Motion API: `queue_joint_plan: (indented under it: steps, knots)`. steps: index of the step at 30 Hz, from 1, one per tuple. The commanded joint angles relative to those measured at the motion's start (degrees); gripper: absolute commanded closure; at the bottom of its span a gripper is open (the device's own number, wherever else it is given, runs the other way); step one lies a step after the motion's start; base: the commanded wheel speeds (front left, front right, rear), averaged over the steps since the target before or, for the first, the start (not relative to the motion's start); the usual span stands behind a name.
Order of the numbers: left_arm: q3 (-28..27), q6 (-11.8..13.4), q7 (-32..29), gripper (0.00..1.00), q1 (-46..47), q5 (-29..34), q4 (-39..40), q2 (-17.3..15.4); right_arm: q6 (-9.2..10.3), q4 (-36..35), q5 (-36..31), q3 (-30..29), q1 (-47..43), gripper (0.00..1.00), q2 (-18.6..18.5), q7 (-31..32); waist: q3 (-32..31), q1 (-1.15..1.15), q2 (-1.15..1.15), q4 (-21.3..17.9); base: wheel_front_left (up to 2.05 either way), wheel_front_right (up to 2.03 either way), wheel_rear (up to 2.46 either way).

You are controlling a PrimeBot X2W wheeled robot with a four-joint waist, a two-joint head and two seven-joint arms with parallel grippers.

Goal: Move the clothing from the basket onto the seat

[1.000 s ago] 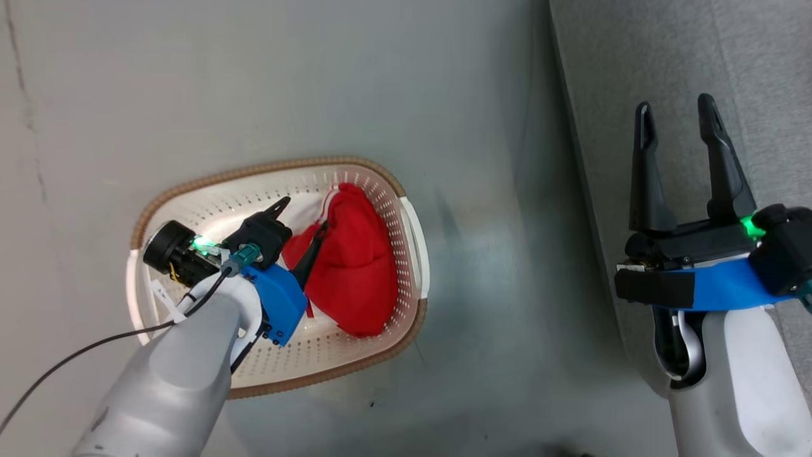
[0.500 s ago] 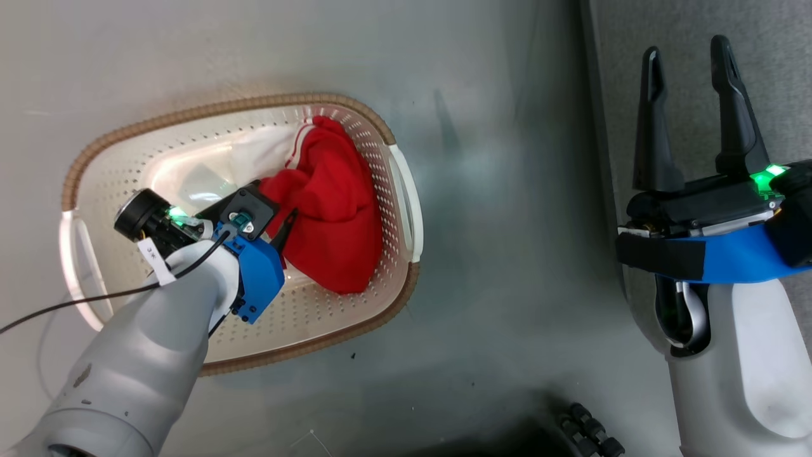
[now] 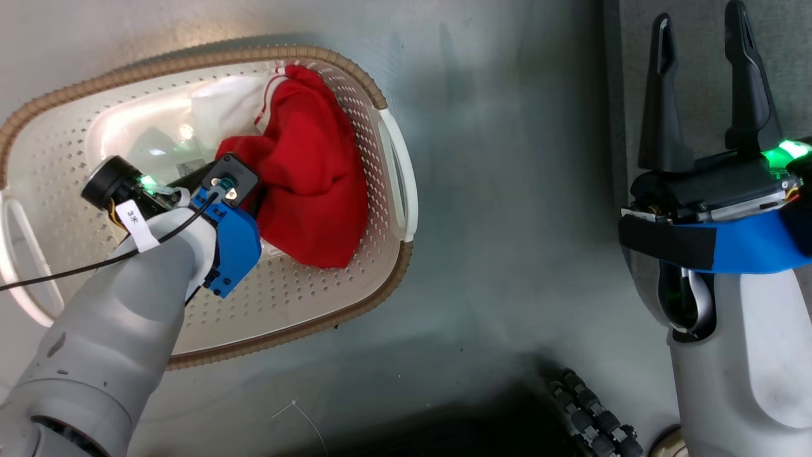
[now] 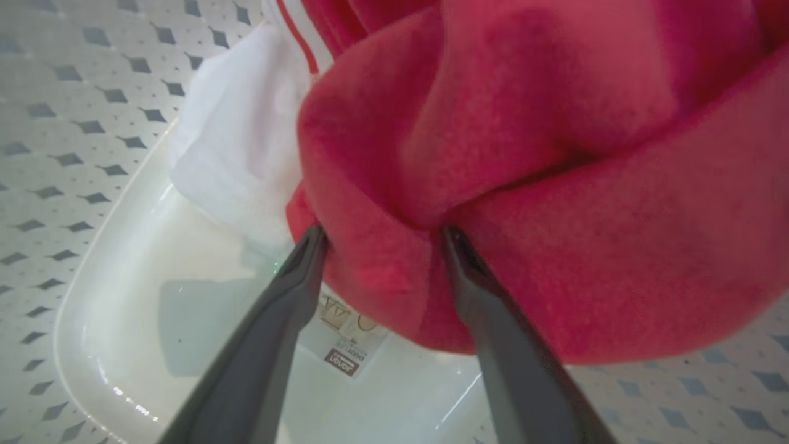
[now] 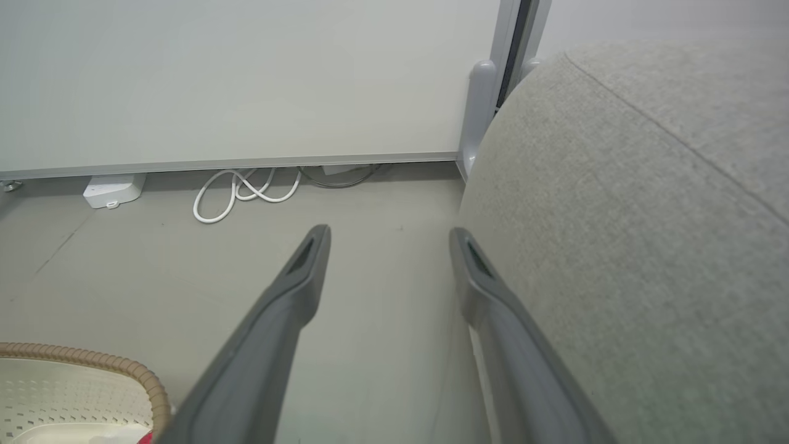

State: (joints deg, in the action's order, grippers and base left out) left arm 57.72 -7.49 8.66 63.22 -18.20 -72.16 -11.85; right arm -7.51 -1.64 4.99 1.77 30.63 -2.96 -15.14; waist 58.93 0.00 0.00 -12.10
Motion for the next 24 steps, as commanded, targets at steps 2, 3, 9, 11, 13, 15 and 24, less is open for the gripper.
queue_joint_plan:
  steps: [2, 3, 9, 11, 13, 15, 24]
  knots:
    - [0.5, 0.1, -0.4, 0.00, 1.2, -0.4, -0.5, -0.7, 0.04, -0.4, 0.2, 0.2, 0.9, 0.00, 0.1, 0.0, 1.3, 0.00, 0.00, -0.3, 0.00, 0.00, 0.00]
    - [0.7, 0.1, -0.6, 0.00, 1.5, -0.4, -0.7, -0.8, 0.04, -0.5, 0.2, 0.2, 0.9, 0.00, 0.1, 0.0, 1.5, 0.00, 0.00, -0.4, 0.00, 0.00, 0.00]
    - [1.6, 0.1, -2.0, 0.06, 2.7, -0.2, -1.2, -0.9, 0.04, -0.6, 0.3, -0.2, 1.1, 0.00, 0.1, 0.0, 2.6, 0.00, 0.00, -0.3, 0.00, 0.00, 0.00]
    - [1.9, 0.1, -2.5, 1.00, 2.9, -0.2, -1.3, -0.9, 0.05, -0.5, 0.3, -0.3, 1.2, 0.00, 0.1, 0.0, 2.7, 0.00, 0.00, -0.3, 0.00, 0.00, 0.00]
    - [1.9, 0.1, -2.5, 1.00, 3.0, -0.5, -1.4, -0.8, 0.04, -0.4, 0.3, -0.3, 1.4, 0.00, 0.1, 0.0, 2.6, 0.00, 0.00, -0.2, 0.00, 0.00, 0.00]
    - [2.1, 0.1, -2.5, 1.00, 3.0, -0.7, -1.5, -0.6, 0.04, -0.3, 0.3, -0.4, 1.4, 0.00, 0.1, 0.0, 2.4, 0.00, 0.00, -0.1, 0.00, 0.00, 0.00]
    - [2.2, 0.1, -2.0, 1.00, 1.7, -1.9, -1.7, 0.1, 0.05, 0.0, 0.2, -0.9, 1.0, 0.00, 0.1, 0.0, 0.4, 0.00, 0.00, 0.5, 0.00, 0.00, 0.00]
